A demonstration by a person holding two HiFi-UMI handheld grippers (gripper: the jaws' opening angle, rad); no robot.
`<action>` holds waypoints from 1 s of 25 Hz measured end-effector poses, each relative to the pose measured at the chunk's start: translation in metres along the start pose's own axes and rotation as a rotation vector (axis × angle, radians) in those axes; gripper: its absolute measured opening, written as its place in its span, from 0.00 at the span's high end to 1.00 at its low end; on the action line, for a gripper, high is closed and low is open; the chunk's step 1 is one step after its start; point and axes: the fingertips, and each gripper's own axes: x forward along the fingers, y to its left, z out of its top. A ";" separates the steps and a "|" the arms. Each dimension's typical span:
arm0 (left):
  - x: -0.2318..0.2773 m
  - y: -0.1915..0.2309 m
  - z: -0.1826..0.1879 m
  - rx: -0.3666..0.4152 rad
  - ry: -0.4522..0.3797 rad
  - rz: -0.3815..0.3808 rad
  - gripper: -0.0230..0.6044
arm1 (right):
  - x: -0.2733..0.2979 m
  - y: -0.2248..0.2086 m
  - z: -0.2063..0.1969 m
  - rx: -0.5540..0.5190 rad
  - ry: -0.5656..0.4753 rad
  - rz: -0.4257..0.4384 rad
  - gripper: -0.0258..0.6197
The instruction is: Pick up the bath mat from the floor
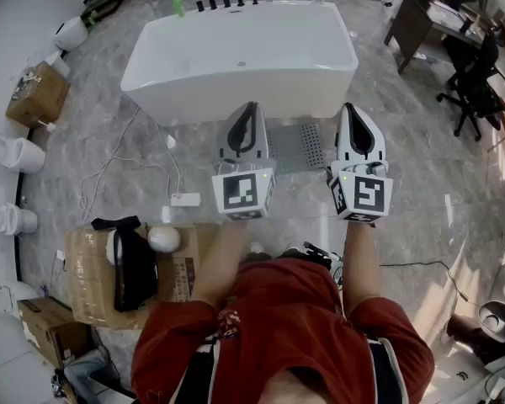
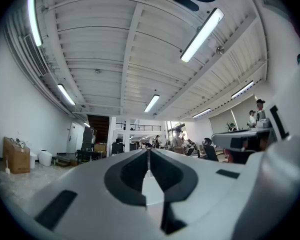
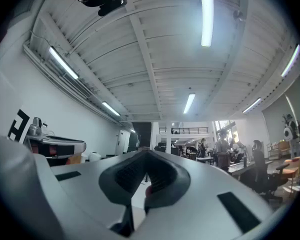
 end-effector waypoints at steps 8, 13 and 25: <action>0.012 -0.017 -0.015 0.019 0.018 0.027 0.93 | 0.000 -0.025 -0.010 0.026 0.010 -0.008 0.94; 0.018 -0.034 -0.019 0.024 0.027 0.019 0.93 | -0.003 -0.037 -0.015 0.053 0.006 -0.001 0.94; 0.036 -0.066 -0.028 0.017 0.045 0.015 0.93 | -0.009 -0.076 -0.034 0.084 0.032 -0.005 0.94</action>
